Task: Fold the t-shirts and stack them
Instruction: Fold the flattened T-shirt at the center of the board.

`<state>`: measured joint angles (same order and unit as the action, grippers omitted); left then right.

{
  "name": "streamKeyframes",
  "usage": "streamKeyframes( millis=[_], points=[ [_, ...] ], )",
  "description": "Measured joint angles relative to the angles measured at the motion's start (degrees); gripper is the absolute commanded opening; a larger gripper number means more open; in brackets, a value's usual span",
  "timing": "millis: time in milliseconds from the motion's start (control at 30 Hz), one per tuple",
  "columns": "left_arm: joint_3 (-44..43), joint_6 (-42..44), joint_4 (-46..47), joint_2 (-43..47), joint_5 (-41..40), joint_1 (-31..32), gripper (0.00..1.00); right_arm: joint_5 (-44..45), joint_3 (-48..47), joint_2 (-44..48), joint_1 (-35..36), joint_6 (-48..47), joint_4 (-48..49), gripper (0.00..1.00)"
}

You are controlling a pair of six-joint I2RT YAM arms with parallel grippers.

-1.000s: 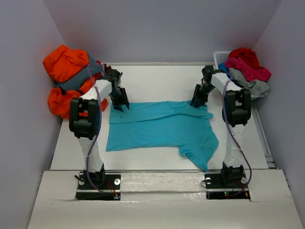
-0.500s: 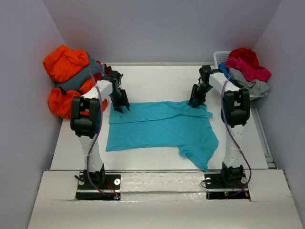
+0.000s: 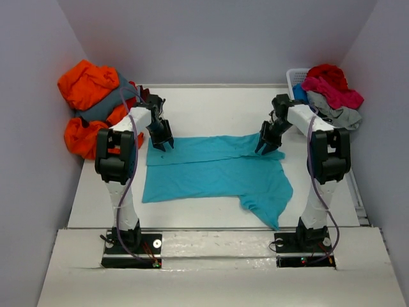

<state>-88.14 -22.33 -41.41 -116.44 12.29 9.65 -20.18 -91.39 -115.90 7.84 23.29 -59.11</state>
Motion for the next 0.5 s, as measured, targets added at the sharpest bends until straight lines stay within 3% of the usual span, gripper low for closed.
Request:
streamKeyframes(
  millis=[300, 500],
  points=[
    [-0.2, 0.4, 0.0, 0.0, 0.0, 0.0, 0.5, -1.0, 13.2, 10.6, 3.4, 0.1, 0.0, 0.38],
    [-0.2, 0.4, 0.0, 0.0, 0.0, 0.0, 0.5, -0.9, 14.6, 12.2, 4.6, 0.7, 0.2, 0.39]
  ],
)
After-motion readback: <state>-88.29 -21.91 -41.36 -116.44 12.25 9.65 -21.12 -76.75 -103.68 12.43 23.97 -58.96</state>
